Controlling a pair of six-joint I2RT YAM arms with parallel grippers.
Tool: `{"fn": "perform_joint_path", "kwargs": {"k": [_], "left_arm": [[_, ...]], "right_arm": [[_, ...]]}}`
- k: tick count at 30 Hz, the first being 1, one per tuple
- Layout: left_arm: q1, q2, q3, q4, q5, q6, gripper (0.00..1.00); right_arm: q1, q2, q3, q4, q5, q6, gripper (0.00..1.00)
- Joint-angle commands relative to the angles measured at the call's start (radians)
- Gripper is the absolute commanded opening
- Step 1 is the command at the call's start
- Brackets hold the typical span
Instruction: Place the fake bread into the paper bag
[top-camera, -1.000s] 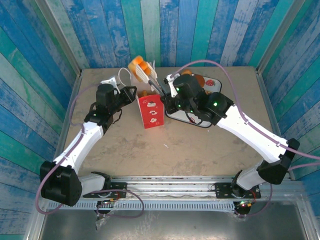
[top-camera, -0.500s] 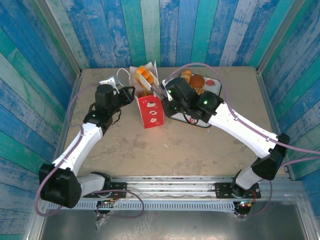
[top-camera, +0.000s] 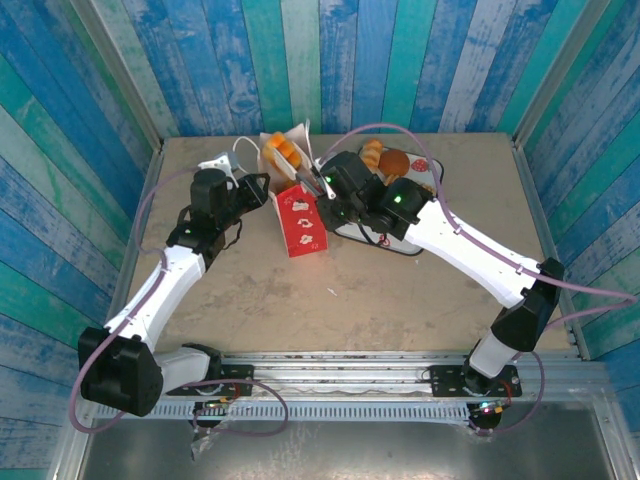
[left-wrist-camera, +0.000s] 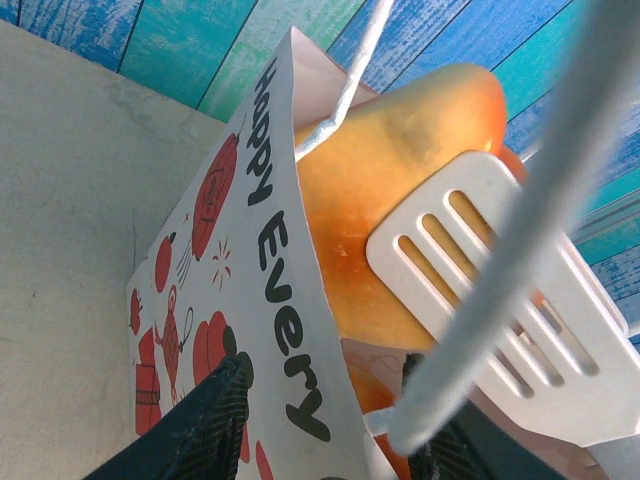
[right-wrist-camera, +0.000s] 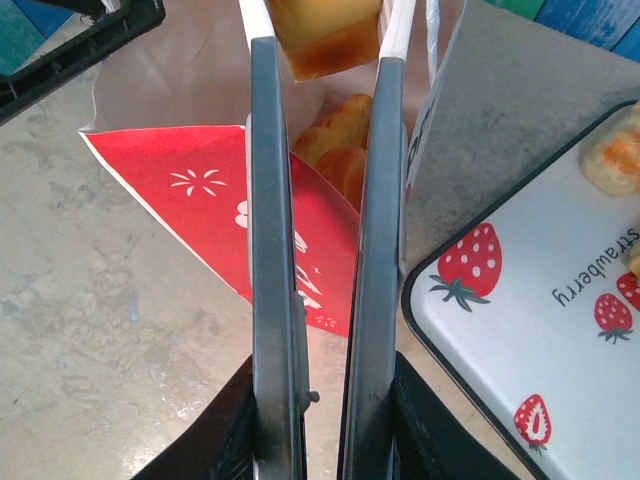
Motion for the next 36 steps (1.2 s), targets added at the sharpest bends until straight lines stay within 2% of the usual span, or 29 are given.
{"fn": "perform_joint_path", "kwargs": {"k": [1,13,24,36], "left_arm": [[0.002,-0.041,-0.007,-0.014,-0.005,0.020,0.45],[0.002,-0.041,-0.008,-0.015,-0.005,0.021,0.45],[0.002,-0.043,-0.005,-0.015,-0.002,0.019,0.46],[0.002,-0.064,-0.003,-0.008,0.036,0.028,0.63]], "right_arm": [[0.006,-0.013,0.032,0.034,0.040,-0.011,0.22],[0.007,-0.028,0.029,0.032,0.051,-0.009,0.39],[0.007,-0.043,0.041,0.033,0.053,-0.010,0.40],[0.006,-0.130,0.129,0.035,-0.024,0.014,0.39]]}}
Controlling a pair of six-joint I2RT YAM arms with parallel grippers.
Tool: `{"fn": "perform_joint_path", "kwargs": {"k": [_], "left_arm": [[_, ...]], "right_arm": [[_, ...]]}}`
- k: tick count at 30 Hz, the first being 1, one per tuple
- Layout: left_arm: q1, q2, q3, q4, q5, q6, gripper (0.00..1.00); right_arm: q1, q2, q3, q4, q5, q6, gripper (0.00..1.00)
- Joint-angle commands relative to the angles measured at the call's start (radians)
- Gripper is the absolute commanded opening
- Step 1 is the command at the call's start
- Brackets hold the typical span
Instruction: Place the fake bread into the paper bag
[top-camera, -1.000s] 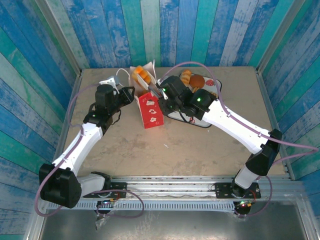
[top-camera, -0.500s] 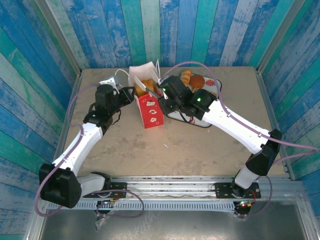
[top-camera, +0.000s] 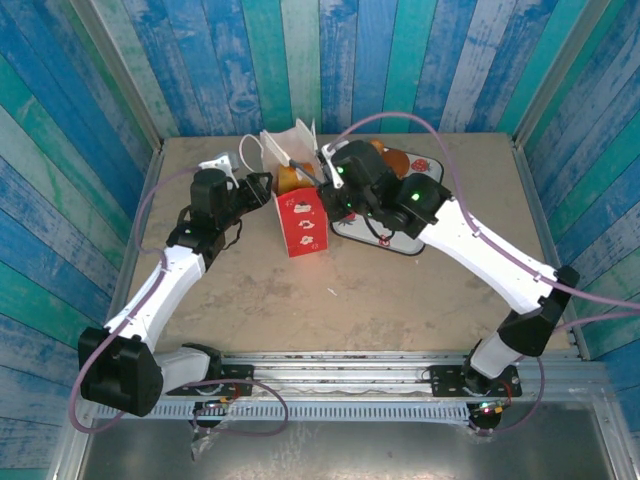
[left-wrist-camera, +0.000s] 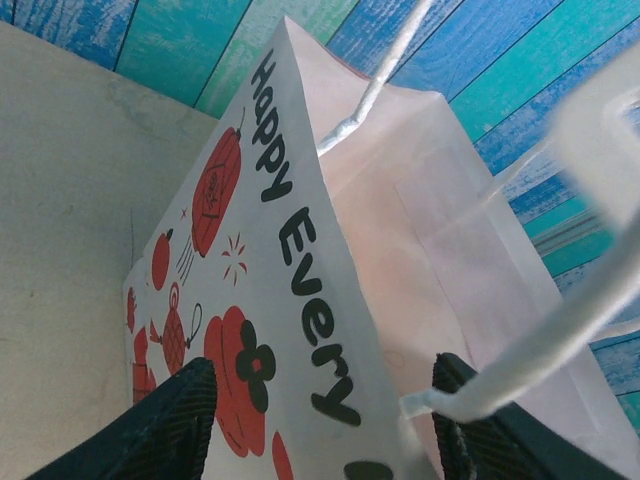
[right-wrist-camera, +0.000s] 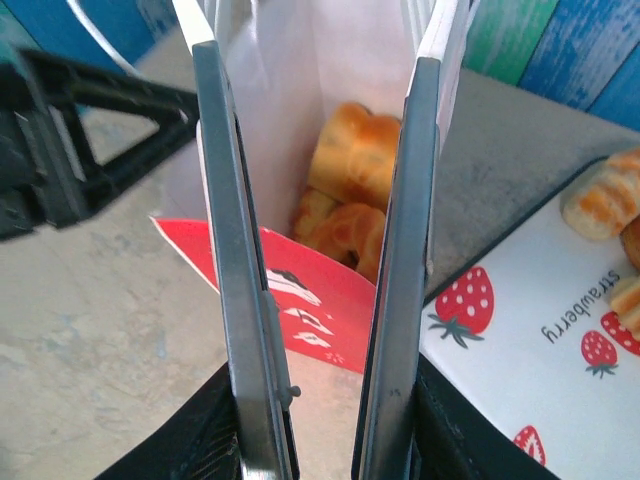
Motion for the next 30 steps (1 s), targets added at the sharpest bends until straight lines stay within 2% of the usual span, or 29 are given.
{"fn": "perform_joint_path", "kwargs": {"k": [1,8,11,17,19,24,30], "left_arm": [[0.003,-0.067,-0.002,-0.008,0.023,0.025,0.64],[0.003,-0.112,-0.009,-0.027,0.024,0.039,0.71],[0.003,-0.135,-0.015,-0.039,0.022,0.050,0.74],[0.004,-0.195,-0.033,-0.074,-0.013,0.085,0.83],[0.004,-0.216,-0.041,-0.079,-0.035,0.095,0.86],[0.004,-0.269,-0.064,-0.086,-0.083,0.126,0.97],[0.004,-0.313,-0.092,-0.095,-0.128,0.151,0.99]], "right_arm": [[0.006,-0.086,0.062,0.040,-0.030,0.014,0.39],[-0.007,-0.178,0.101,0.058,-0.054,0.009,0.41],[-0.061,-0.224,0.071,0.032,-0.040,0.010,0.40],[-0.299,-0.290,-0.004,-0.128,-0.092,-0.003,0.40],[-0.413,-0.303,-0.050,-0.159,-0.128,-0.009,0.40],[-0.606,-0.305,-0.187,-0.151,-0.243,-0.024,0.40],[-0.748,-0.238,-0.323,-0.047,-0.358,0.005,0.38]]}}
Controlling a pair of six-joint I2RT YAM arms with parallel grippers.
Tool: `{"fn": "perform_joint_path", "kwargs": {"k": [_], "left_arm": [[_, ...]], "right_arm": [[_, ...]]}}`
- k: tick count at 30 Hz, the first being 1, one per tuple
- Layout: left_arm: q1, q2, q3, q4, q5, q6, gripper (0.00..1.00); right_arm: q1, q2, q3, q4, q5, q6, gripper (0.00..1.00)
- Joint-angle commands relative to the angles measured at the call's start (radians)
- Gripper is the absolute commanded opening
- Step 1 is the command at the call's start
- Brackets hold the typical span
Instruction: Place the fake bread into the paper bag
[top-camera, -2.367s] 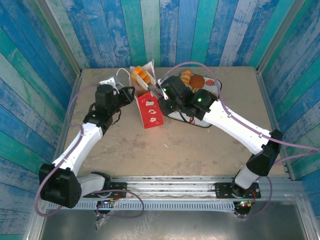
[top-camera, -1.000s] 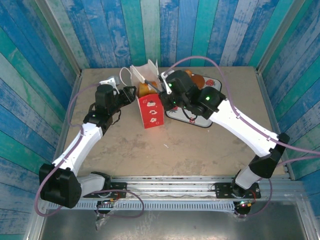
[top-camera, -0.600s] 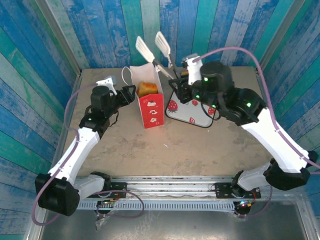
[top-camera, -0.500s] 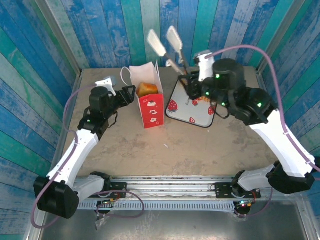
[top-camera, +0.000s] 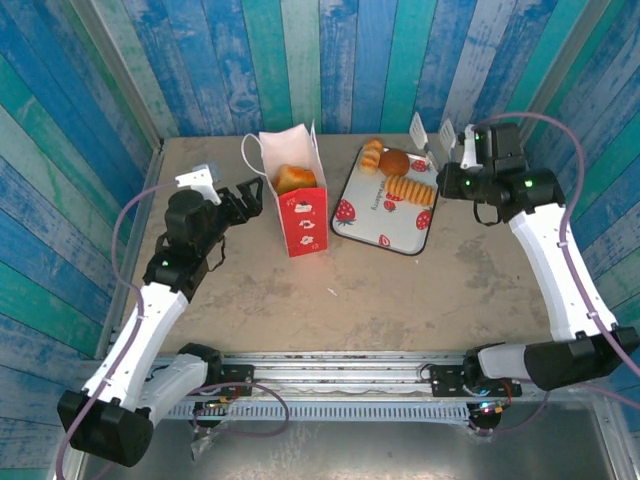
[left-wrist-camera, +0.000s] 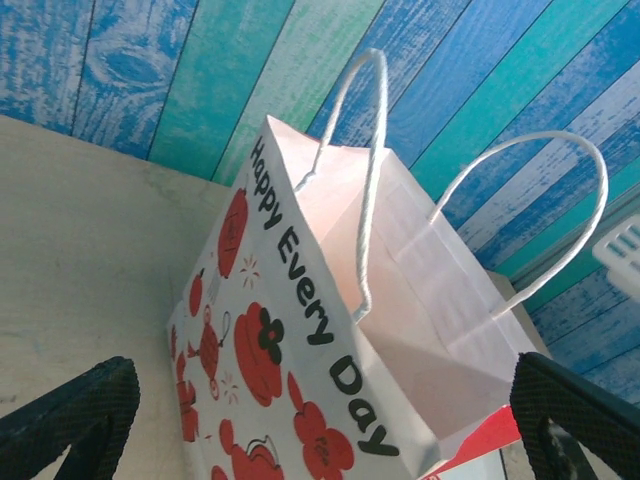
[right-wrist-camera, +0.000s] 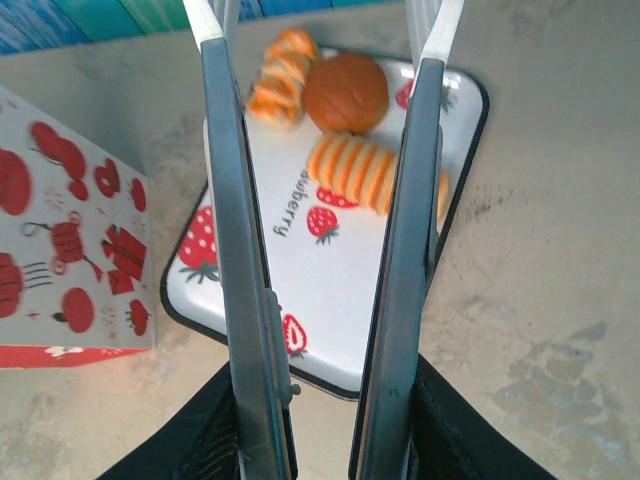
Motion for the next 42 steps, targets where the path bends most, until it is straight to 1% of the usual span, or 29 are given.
{"fn": "perform_joint_path", "kwargs": {"k": [1,5,12,17,19,25,34,42], "left_arm": [[0.004,-0.033,-0.018,-0.014,-0.044,0.040,0.98],[0.004,-0.037,-0.015,-0.027,-0.057,0.060,0.97],[0.004,-0.032,-0.009,-0.033,-0.069,0.083,0.96],[0.003,-0.023,-0.002,-0.036,-0.075,0.094,0.96],[0.004,-0.020,0.002,-0.036,-0.077,0.094,0.96],[0.004,-0.011,0.003,-0.036,-0.080,0.096,0.96],[0.004,0.005,0.015,-0.038,-0.084,0.102,0.96],[0.004,0.010,0.015,-0.040,-0.086,0.102,0.95]], "right_arm": [[-0.054,0.036,-0.047,0.109,-0.095,0.014,0.37],[-0.101,0.124,-0.069,0.172,-0.149,0.037,0.35],[-0.183,0.319,0.000,0.212,-0.300,0.060,0.32],[-0.202,0.406,0.033,0.244,-0.353,0.069,0.32],[-0.207,0.425,0.035,0.264,-0.384,0.075,0.32],[-0.215,0.485,0.045,0.292,-0.427,0.073,0.34],[-0.221,0.539,0.056,0.313,-0.450,0.067,0.38],[-0.225,0.568,0.064,0.316,-0.488,0.064,0.40]]}}
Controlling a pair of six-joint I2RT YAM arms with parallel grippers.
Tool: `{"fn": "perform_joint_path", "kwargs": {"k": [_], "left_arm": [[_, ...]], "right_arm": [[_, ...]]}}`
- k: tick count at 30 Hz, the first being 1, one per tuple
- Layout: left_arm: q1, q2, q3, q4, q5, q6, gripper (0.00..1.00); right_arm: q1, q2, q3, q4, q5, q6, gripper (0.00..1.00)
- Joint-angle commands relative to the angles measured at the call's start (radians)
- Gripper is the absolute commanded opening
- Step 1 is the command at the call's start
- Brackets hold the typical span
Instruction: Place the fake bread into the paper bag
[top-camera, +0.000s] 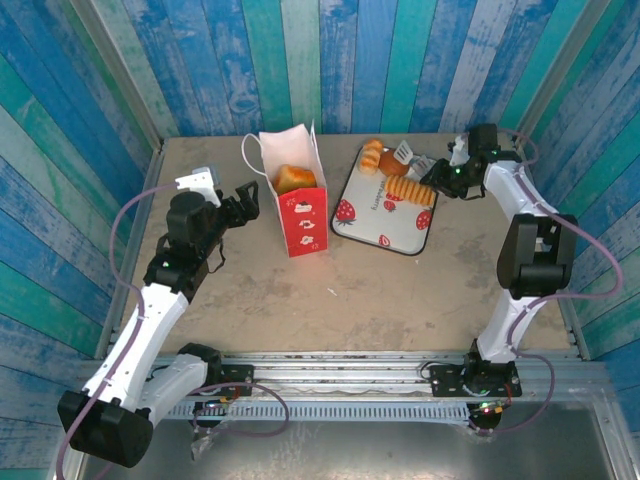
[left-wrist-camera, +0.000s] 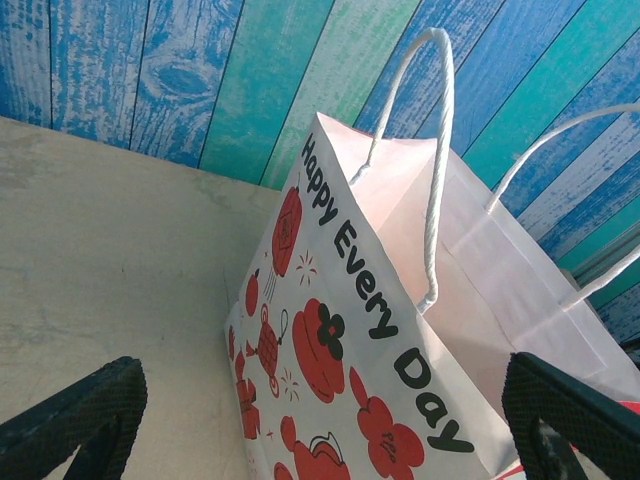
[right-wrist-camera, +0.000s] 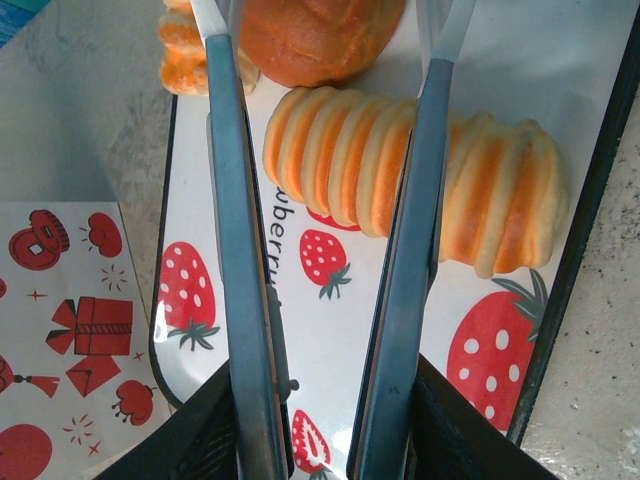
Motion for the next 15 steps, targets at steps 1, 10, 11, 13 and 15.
{"fn": "perform_joint_path", "kwargs": {"k": [1,10,11,13,15], "left_arm": [[0.004,0.007,0.024,-0.014,-0.016,0.020,0.95],[0.004,0.007,0.027,-0.019,-0.016,0.022,0.95],[0.004,0.007,0.027,-0.019,-0.016,0.021,0.95],[0.004,0.005,0.029,-0.018,-0.017,0.022,0.95],[0.003,0.005,0.027,-0.019,-0.018,0.022,0.95]], "right_arm": [[-0.007,0.013,0.036,0.027,-0.046,-0.010,0.40],[-0.007,0.034,0.034,0.025,-0.063,-0.012,0.40],[-0.007,0.034,0.036,0.023,-0.056,-0.013,0.41],[-0.008,0.036,0.040,0.013,-0.047,-0.019,0.41],[-0.007,0.041,0.045,0.003,-0.043,-0.025,0.41]]}}
